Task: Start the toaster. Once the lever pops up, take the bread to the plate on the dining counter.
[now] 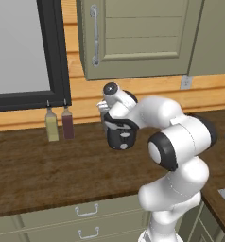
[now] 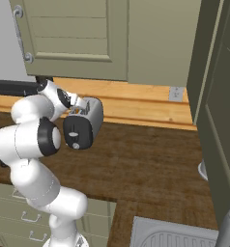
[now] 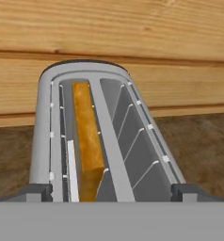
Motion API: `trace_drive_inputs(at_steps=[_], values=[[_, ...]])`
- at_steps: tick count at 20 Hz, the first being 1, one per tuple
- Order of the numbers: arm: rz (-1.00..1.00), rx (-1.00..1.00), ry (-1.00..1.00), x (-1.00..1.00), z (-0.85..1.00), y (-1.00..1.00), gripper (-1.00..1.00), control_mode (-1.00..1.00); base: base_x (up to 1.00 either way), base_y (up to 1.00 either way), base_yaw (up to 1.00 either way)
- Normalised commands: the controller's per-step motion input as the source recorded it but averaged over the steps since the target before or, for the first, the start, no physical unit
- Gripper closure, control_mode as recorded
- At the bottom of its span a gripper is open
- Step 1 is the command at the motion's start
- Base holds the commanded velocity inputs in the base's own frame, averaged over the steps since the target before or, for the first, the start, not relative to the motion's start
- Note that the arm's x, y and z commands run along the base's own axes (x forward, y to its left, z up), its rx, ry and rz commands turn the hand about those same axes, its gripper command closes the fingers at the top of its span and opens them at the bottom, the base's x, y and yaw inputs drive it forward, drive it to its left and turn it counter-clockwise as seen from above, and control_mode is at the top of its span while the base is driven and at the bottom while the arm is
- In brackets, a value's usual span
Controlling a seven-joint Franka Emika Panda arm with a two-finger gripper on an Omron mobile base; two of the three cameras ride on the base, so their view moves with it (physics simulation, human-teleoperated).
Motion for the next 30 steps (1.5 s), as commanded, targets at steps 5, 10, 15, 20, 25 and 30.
trace_drive_inputs(at_steps=[5, 10, 15, 20, 25, 30], values=[[0.0, 0.0, 0.0, 0.34, -0.04, 0.0, -1.0, -1.0, 0.0, 0.0, 0.0], [0.0, 0.0, 0.0, 0.13, -0.08, 0.0, -1.0, -1.0, 0.0, 0.0, 0.0], [0.0, 0.0, 0.0, 0.04, -0.13, 0.02, -1.0, -1.0, 0.0, 0.0, 0.0], [0.0, 0.0, 0.0, 0.07, -0.14, 0.0, -1.0, -1.0, 0.0, 0.0, 0.0], [0.0, 0.0, 0.0, 0.06, -0.2, 0.0, -1.0, -1.0, 0.0, 0.0, 0.0], [0.0, 0.0, 0.0, 0.0, -0.25, 0.0, -1.0, -1.0, 0.0, 0.0, 0.0]])
